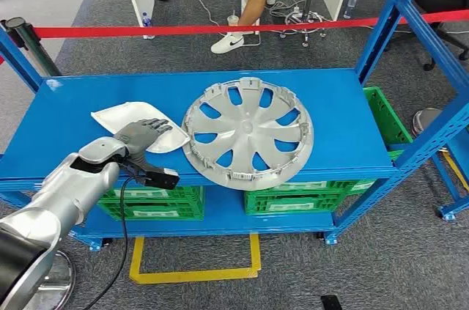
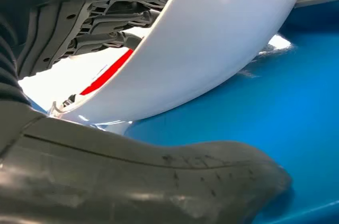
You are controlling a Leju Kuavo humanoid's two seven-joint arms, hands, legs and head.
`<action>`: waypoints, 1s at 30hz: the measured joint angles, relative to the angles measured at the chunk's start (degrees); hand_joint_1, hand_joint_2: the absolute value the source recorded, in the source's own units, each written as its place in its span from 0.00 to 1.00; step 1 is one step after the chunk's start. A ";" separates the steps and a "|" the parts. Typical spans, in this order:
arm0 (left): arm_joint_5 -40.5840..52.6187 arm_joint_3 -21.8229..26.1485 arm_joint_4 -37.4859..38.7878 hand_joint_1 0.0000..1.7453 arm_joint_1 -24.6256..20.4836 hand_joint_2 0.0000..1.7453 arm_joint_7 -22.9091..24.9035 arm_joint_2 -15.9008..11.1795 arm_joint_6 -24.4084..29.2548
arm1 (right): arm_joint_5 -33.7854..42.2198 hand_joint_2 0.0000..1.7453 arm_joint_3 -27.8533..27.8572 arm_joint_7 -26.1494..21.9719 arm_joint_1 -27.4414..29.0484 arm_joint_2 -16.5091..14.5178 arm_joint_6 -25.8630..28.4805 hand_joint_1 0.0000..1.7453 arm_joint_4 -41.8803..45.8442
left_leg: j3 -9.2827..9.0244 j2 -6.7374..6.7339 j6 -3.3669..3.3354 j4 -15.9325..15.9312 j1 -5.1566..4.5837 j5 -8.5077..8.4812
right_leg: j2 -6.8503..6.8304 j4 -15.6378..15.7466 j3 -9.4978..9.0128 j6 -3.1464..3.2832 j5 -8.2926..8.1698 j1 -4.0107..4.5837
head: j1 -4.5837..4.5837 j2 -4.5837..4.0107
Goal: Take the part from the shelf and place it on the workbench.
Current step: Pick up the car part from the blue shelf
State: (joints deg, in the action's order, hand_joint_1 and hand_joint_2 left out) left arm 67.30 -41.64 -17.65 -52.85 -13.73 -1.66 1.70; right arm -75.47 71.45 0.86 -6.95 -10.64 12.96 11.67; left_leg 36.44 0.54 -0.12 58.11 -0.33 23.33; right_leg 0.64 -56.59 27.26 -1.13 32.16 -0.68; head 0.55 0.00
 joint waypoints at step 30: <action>2.49 0.32 1.26 1.00 0.72 1.00 9.53 -0.49 6.15 | -0.24 0.00 0.02 0.16 -0.01 0.00 0.23 0.00 0.00 | 0.00 0.00 0.00 0.00 0.00 0.00 | 0.00 0.00 0.00 0.00 0.00 0.00 | 0.00 0.00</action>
State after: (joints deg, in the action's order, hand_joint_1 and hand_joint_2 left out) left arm 69.78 -41.32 -16.39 -52.13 -4.20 -2.15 7.86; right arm -75.71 71.47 1.03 -6.96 -10.64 13.20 11.67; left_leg 36.43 0.54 -0.12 58.12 -0.33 23.33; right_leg 0.64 -56.59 27.26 -1.13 32.16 -0.68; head 0.55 0.00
